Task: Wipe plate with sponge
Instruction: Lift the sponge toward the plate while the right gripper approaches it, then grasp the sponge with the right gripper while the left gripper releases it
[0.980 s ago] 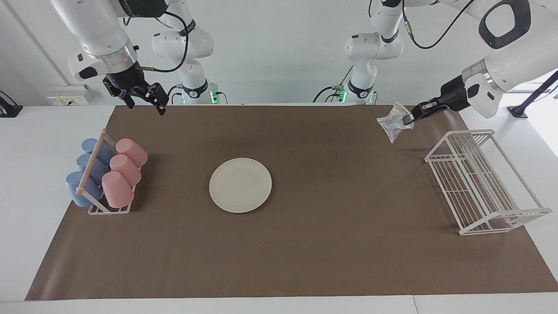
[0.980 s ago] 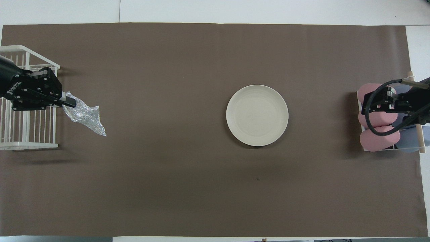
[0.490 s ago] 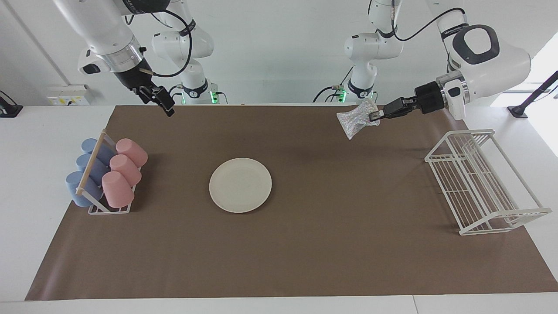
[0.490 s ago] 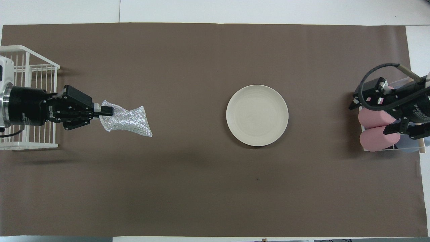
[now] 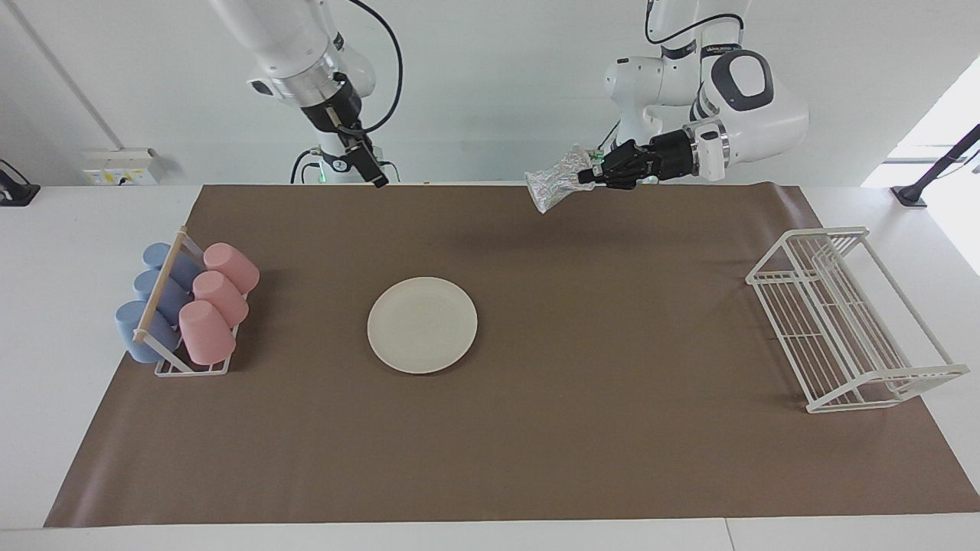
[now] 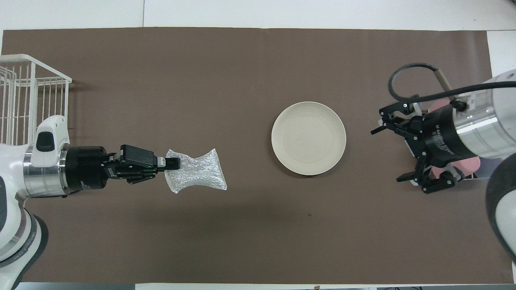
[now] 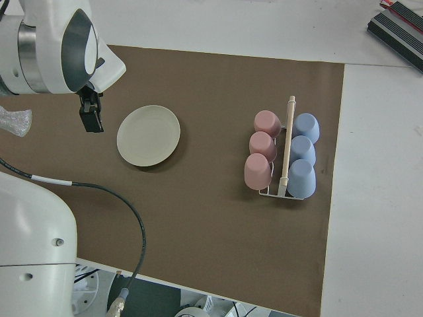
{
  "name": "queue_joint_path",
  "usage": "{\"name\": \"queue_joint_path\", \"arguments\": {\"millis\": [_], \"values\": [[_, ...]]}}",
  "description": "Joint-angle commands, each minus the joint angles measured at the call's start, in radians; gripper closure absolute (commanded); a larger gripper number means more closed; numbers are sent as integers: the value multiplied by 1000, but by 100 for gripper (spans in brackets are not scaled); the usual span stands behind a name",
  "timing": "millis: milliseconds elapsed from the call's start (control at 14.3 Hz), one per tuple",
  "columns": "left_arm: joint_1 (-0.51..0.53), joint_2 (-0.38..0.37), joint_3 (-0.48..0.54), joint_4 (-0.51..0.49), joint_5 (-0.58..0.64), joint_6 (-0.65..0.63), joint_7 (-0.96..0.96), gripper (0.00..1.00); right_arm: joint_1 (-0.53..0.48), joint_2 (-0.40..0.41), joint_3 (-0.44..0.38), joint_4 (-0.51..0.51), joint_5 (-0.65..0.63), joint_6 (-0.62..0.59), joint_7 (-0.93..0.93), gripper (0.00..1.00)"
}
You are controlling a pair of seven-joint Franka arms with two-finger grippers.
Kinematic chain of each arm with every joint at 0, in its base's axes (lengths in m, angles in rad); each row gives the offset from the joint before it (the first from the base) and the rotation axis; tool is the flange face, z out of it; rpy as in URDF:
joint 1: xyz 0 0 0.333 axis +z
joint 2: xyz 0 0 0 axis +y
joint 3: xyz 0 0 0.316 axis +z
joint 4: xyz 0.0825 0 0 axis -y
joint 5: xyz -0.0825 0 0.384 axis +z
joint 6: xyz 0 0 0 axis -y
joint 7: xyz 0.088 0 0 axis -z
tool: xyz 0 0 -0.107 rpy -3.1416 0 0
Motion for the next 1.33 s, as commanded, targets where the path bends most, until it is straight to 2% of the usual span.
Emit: {"name": "queue_joint_path", "arguments": {"millis": [0,140,210,350,840,980,1259], "values": [[-61,-87,11,-95,-60,58,84,100,87,-54,16,-71,12,23,146,0],[-94,-106,3,-121,-99,61,131,100,130,-84,19,-129,10,81,195,0],[-113,-131,3,-161,-117,76,150,100,162,-89,19,-141,12,125,261,0],[-119,-140,3,-178,-160,86,158,100,234,-89,19,-175,12,240,391,0],[-130,-145,3,-198,-192,82,161,100,388,-104,21,-319,12,521,493,0],[-130,-145,5,-198,-194,81,163,100,405,-98,21,-330,12,564,501,0],[-128,-145,6,-198,-192,78,163,100,428,-104,21,-364,10,576,493,0]]}}
